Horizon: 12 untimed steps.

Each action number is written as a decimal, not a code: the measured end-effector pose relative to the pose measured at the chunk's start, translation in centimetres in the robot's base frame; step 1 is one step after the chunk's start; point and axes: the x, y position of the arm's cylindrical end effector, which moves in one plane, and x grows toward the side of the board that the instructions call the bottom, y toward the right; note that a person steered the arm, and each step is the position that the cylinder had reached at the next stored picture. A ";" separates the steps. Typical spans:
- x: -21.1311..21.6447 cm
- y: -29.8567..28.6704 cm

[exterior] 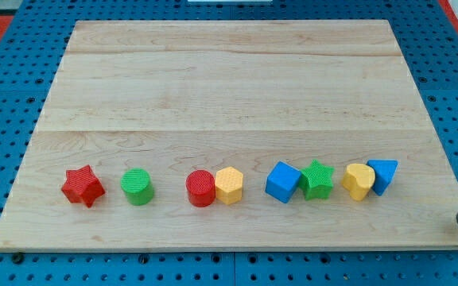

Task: Move the arm close to blue cube

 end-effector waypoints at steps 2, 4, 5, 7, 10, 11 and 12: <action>1.3 -0.5; 1.3 -1.2; 1.3 -3.8; 0.2 -10.8; 0.2 -7.8; 0.2 -7.2; -1.6 -8.1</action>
